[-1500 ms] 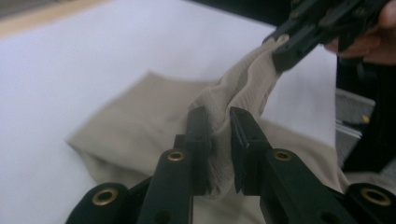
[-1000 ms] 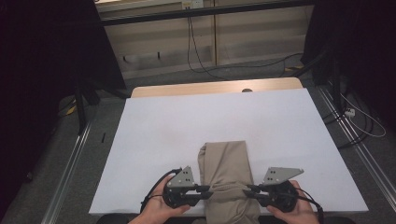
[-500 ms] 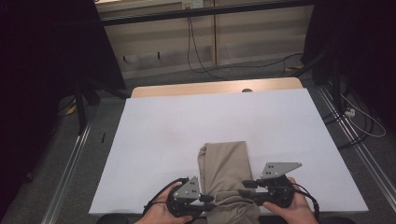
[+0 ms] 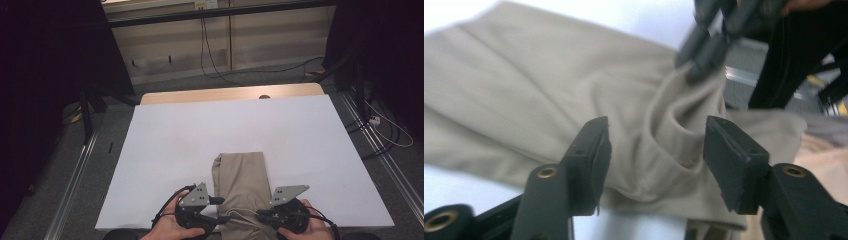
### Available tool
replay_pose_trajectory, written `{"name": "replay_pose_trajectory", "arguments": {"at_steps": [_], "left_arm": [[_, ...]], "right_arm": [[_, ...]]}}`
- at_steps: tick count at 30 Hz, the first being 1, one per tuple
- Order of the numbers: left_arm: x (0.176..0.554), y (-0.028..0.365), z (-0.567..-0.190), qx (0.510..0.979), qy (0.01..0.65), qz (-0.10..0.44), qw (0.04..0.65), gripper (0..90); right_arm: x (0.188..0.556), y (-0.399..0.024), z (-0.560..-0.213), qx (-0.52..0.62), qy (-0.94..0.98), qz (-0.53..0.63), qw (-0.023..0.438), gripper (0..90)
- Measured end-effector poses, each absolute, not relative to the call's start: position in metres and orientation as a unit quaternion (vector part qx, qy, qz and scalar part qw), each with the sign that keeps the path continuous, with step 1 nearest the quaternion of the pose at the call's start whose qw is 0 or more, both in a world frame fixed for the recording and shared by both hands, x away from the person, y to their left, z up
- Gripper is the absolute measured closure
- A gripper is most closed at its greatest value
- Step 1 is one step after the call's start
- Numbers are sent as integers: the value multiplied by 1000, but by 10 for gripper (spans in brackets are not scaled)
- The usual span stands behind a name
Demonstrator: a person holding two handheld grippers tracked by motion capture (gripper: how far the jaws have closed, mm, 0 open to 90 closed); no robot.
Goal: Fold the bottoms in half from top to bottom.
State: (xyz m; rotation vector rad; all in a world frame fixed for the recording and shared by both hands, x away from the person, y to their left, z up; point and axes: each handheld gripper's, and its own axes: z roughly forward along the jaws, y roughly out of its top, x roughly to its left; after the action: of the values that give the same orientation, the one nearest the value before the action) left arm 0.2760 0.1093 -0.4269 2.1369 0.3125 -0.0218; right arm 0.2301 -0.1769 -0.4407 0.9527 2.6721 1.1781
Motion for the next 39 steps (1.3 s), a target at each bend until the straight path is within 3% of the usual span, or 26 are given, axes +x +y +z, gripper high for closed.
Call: {"name": "replay_pose_trajectory", "arguments": {"at_steps": [2,5,9,13,20,24,27,29,36,39], "left_arm": [[279,113,-425,864,139,-13,484,339],[284,115,-425,868,151,18,473,323],[299,115,-430,873,177,41,452,245],[320,115,-431,864,201,62,458,227],[366,107,-425,855,248,74,450,205],[391,98,-419,849,272,86,445,230],[410,88,-415,854,267,116,432,259],[424,82,-414,853,271,101,435,292],[444,65,-431,858,293,92,412,307],[443,71,-432,862,291,103,403,423]], "right_arm": [[229,-177,-442,304,872,382,32,819],[228,-178,-442,304,872,382,30,789],[234,-181,-439,320,861,394,28,636],[245,-185,-432,335,846,413,40,493],[288,-203,-418,365,825,423,80,394],[322,-209,-411,370,823,419,103,403],[352,-211,-406,375,822,410,120,453],[369,-213,-406,386,818,408,128,509],[410,-211,-433,409,815,395,107,552],[413,-210,-445,416,819,383,96,559]]}}
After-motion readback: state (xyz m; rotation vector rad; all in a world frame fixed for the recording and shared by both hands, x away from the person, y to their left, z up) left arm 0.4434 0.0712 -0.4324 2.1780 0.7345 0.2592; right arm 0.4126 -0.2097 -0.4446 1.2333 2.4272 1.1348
